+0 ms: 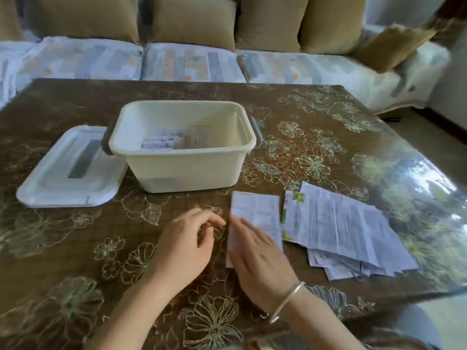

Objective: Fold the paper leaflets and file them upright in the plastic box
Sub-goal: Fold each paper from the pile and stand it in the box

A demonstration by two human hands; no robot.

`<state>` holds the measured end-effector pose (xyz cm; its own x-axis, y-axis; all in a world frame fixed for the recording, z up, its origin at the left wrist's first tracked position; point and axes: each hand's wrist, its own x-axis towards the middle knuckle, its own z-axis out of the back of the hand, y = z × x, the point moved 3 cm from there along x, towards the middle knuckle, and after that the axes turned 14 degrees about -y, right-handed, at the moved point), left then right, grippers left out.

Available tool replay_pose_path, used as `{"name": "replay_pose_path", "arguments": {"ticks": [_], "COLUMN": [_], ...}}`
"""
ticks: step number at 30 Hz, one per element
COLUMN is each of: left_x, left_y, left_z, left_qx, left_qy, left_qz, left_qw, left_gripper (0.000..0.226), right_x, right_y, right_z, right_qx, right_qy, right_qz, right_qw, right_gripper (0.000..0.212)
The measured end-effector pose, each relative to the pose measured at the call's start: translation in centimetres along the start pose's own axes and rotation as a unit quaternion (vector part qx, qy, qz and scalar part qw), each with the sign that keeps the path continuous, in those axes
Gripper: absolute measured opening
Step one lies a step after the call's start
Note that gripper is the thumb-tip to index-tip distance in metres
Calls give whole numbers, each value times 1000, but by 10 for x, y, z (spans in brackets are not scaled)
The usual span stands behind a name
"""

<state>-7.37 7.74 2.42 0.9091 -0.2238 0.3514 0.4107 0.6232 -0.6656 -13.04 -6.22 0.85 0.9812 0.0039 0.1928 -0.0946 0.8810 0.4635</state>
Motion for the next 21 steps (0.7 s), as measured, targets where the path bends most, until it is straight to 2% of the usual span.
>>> {"name": "replay_pose_path", "arguments": {"ticks": [3,6,7,9,12,14,16,21], "left_x": [-10,-19,-22,-25,-25,-25,-25,-25], "left_y": [18,31,33,34,38,40,41,41], "left_z": [12,17,17,14,11,11,11,10], "left_qx": [30,32,32,47,64,58,55,56], "left_qy": [-30,-15,-4,9,14,14,15,11], "left_qz": [16,20,20,10,1,4,4,2], "left_qw": [999,999,999,999,998,998,998,998], "left_gripper": [22,25,25,24,22,22,22,23], "right_x": [9,34,44,69,98,108,111,93], "right_y": [20,14,8,-7,-24,-32,-33,-30], "right_z": [-13,-3,4,16,14,10,9,12], "right_qx": [102,174,178,118,-15,11,58,71], "right_qy": [18,-25,-56,-91,-7,26,42,117], "right_qz": [21,-56,-78,-94,-116,-175,-212,-213], "right_qw": [994,983,979,984,993,984,975,967], "right_gripper": [57,58,57,51,46,47,38,23]}}
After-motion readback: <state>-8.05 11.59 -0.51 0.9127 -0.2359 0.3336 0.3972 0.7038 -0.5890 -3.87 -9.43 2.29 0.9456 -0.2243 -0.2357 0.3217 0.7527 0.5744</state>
